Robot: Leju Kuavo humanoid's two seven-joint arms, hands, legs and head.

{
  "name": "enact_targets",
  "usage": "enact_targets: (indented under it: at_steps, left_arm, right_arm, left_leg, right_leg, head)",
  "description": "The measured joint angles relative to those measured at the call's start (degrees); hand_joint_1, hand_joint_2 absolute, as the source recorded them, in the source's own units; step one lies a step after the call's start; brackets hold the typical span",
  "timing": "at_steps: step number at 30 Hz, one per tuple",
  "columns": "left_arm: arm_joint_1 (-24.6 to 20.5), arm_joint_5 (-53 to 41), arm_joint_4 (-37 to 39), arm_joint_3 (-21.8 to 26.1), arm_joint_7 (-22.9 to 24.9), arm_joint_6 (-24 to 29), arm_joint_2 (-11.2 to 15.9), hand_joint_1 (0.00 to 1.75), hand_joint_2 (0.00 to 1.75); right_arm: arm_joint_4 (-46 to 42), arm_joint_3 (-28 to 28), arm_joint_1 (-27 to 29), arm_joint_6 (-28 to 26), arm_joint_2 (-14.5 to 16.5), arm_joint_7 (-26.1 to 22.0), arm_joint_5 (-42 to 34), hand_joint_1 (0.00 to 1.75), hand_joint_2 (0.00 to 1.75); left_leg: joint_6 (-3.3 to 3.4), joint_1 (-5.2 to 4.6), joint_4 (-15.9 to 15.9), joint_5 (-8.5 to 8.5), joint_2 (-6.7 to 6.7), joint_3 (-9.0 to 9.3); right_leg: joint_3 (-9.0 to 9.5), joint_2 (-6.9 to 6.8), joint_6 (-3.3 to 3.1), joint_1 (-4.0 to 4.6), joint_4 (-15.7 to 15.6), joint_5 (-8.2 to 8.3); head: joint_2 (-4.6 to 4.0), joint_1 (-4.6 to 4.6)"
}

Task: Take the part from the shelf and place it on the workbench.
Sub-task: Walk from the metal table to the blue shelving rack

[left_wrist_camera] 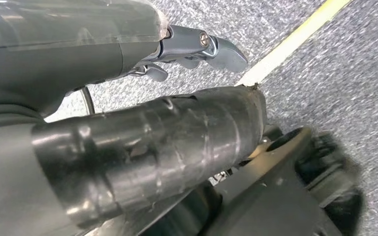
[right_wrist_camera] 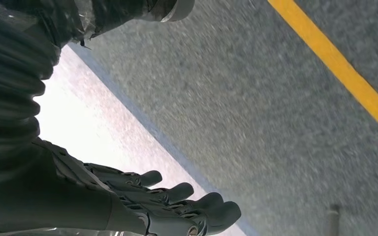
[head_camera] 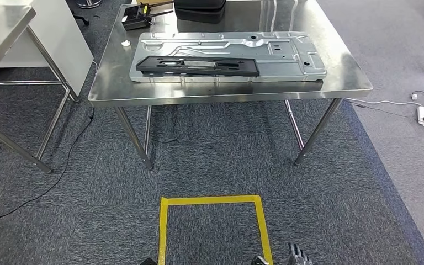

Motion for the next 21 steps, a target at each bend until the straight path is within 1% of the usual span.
enact_targets:
  at_steps: [1, 2, 3, 5, 6, 7, 8, 9, 10, 11, 12, 13, 14, 15, 16, 17, 18, 19, 20, 21]
  left_arm:
    - [-0.03, 0.16, 0.0, 0.14, -0.01, 0.08, 0.02, 0.0, 0.0]
    - [-0.07, 0.38, 0.0, 0.33, -0.04, 0.17, 0.03, 0.0, 0.0]
    - [-0.04, 0.58, 0.0, 0.56, -0.07, 0.27, 0.04, 0.0, 0.0]
    - [0.15, 0.9, 0.0, 1.0, -0.1, 0.43, 0.05, 0.0, 0.0]
    - [0.25, 1.06, 0.0, 1.16, -0.1, 0.51, 0.08, 0.0, 0.0]
    - [0.27, 1.27, 0.0, 1.29, -0.13, 0.61, 0.11, 0.0, 0.0]
    - [0.26, 1.46, 0.0, 1.45, -0.16, 0.7, 0.14, 0.0, 0.0]
    - [0.24, 1.64, 0.0, 1.65, -0.21, 0.79, 0.16, 0.0, 0.0]
    - [0.26, 1.8, 0.0, 1.9, -0.26, 0.85, 0.18, 0.0, 0.0]
    - [0.33, 1.91, 0.0, 2.18, -0.3, 0.88, 0.19, 0.0, 0.0]
    - [0.42, 2.02, 0.0, 2.42, -0.33, 0.91, 0.21, 0.0, 0.0]
    - [0.49, 2.11, 0.0, 2.6, -0.35, 0.94, 0.22, 0.0, 0.0]
    - [0.54, 2.16, 0.0, 2.73, -0.36, 0.97, 0.24, 0.0, 0.0]
    - [0.56, 2.2, 0.0, 2.82, -0.36, 1.02, 0.24, 0.0, 0.0]
    - [0.55, 2.23, 0.0, 2.91, -0.36, 1.06, 0.24, 0.0, 0.0]
    - [0.53, 2.25, 0.0, 3.0, -0.36, 1.09, 0.24, 0.0, 0.0]
    - [0.49, 2.26, 0.0, 3.09, -0.36, 1.11, 0.25, 0.0, 0.0]
    - [0.46, 2.27, 0.0, 3.19, -0.36, 1.12, 0.25, 0.0, 0.0]
    - [0.43, 2.27, 0.0, 3.28, -0.36, 1.12, 0.26, 0.0, 0.0]
    - [0.41, 2.28, 0.0, 3.37, -0.36, 1.12, 0.26, 0.0, 0.0]
  right_arm:
    - [0.12, -0.24, 0.1, 0.3, 0.05, -0.01, -0.31, 0.0, 1.75]
    - [0.24, -0.51, 0.22, 0.68, 0.13, -0.02, -0.63, 0.0, 1.75]
    - [0.36, -0.77, 0.36, 1.09, 0.2, -0.01, -0.89, 0.0, 1.75]
    - [0.7, -1.21, 0.86, 1.89, 0.36, 0.14, -1.28, 0.0, 1.75]
    - [0.9, -1.39, 1.21, 2.26, 0.4, 0.34, -1.44, 0.0, 1.75]
    - [1.11, -1.56, 1.61, 2.59, 0.45, 0.64, -1.59, 0.0, 1.75]
    - [1.32, -1.73, 2.03, 2.92, 0.46, 0.95, -1.74, 0.0, 1.75]
    - [1.53, -1.89, 2.45, 3.21, 0.48, 1.23, -1.87, 0.0, 1.75]
    - [1.73, -2.08, 2.86, 3.46, 0.54, 1.43, -1.98, 0.0, 1.75]
    - [1.94, -2.25, 3.27, 3.65, 0.6, 1.55, -2.08, 0.0, 1.75]
    - [2.14, -2.39, 3.7, 3.76, 0.66, 1.68, -2.12, 0.0, 1.75]
    - [2.31, -2.49, 4.1, 3.8, 0.72, 1.79, -2.15, 0.0, 1.75]
    - [2.46, -2.55, 4.41, 3.82, 0.73, 1.9, -2.16, 0.0, 1.75]
    - [2.57, -2.59, 4.61, 3.85, 0.73, 1.98, -2.16, 0.0, 1.75]
    - [2.66, -2.64, 4.67, 3.88, 0.73, 2.04, -2.16, 0.0, 1.75]
    - [2.72, -2.7, 4.67, 3.99, 0.73, 2.08, -2.16, 0.0, 1.75]
    - [2.76, -2.75, 4.67, 4.21, 0.73, 2.11, -2.14, 0.0, 1.75]
    - [2.8, -2.79, 4.68, 4.45, 0.73, 2.14, -2.11, 0.0, 1.75]
    - [2.86, -2.81, 4.76, 4.69, 0.74, 2.16, -2.08, 0.0, 1.75]
    - [2.94, -2.82, 4.84, 4.86, 0.8, 2.19, -2.02, 0.0, 1.75]
  left_leg:
    - [0.15, -0.01, -3.68, 1.02, -0.04, 2.13]
    - [0.47, -0.04, -6.41, 1.68, -0.11, 3.63]
    - [0.86, -0.1, -7.68, 1.82, -0.18, 4.21]
    - [1.73, -0.24, -7.85, 2.22, -0.25, 4.01]
    - [2.16, -0.19, -8.01, 2.57, -0.18, 3.95]
    - [2.65, -0.14, -8.19, 2.97, -0.12, 3.84]
    - [3.12, -0.04, -8.37, 3.38, -0.06, 3.62]
    - [3.45, -0.01, -8.42, 3.72, 0.0, 3.35]
    - [3.62, -0.06, -8.41, 3.98, 0.02, 2.96]
    - [3.65, -0.11, -8.37, 4.21, 0.05, 2.57]
    - [3.62, -0.16, -8.32, 4.42, 0.09, 2.22]
    - [3.56, -0.19, -8.29, 4.6, 0.11, 1.93]
    - [3.48, -0.21, -8.26, 4.76, 0.11, 1.73]
    - [3.37, -0.21, -8.25, 4.89, 0.1, 1.63]
    - [3.18, -0.26, -8.24, 5.03, 0.11, 1.57]
    - [2.95, -0.31, -8.23, 5.16, 0.13, 1.54]
    - [2.67, -0.33, -8.23, 5.32, 0.18, 1.49]
    - [2.35, -0.32, -8.27, 5.5, 0.24, 1.43]
    - [2.0, -0.27, -8.4, 5.72, 0.28, 1.43]
    - [1.63, -0.22, -8.41, 5.78, 0.31, 1.38]
  right_leg:
    - [-0.38, 0.04, 0.22, 0.08, 0.51, -0.02]
    - [-0.67, 0.08, 0.46, 0.17, 0.94, -0.04]
    - [-0.85, 0.12, 0.79, 0.26, 1.22, 0.0]
    - [-0.95, 0.18, 1.48, 0.32, 1.24, 0.35]
    - [-1.03, 0.26, 1.83, 0.23, 1.38, 0.25]
    - [-1.33, 0.35, 2.16, 0.15, 2.06, -0.49]
    - [-1.99, 0.45, 2.45, 0.04, 3.71, -1.97]
    - [-3.05, 0.53, 2.72, -0.1, 6.51, -4.16]
    - [-4.39, 0.54, 2.97, -0.19, 10.07, -6.5]
    - [-5.64, 0.55, 3.17, -0.31, 13.63, -8.39]
    - [-6.25, 0.55, 3.29, -0.4, 15.98, -9.34]
    - [-5.78, 0.54, 3.3, -0.45, 16.18, -9.14]
    - [-4.14, 0.54, 3.19, -0.46, 14.09, -7.96]
    - [-1.56, 0.55, 2.92, -0.41, 10.15, -6.22]
    - [1.07, 0.56, 2.56, -0.26, 5.77, -4.95]
    - [3.0, 0.56, 2.21, -0.07, 2.34, -4.0]
    - [4.04, 0.56, 1.91, 0.14, 0.27, -3.57]
    - [4.25, 0.56, 1.71, 0.35, -0.46, -3.56]
    - [4.11, 0.55, 1.48, 0.46, -0.52, -3.25]
    - [4.08, 0.51, 1.16, 0.3, -0.83, -2.89]
  head:
    - [0.0, -0.01]
    - [0.0, 0.01]
    - [0.0, 0.03]
    - [0.0, 0.06]
    - [0.0, 0.05]
    - [0.0, 0.06]
    - [0.0, 0.07]
    - [0.0, 0.08]
    - [0.0, 0.08]
    - [0.0, 0.07]
    - [0.0, 0.07]
    - [0.0, 0.07]
    - [0.0, 0.07]
    - [0.0, 0.07]
    - [0.0, 0.07]
    - [0.0, 0.06]
    - [0.0, 0.05]
    - [0.0, 0.05]
    - [0.0, 0.05]
    - [0.0, 0.05]
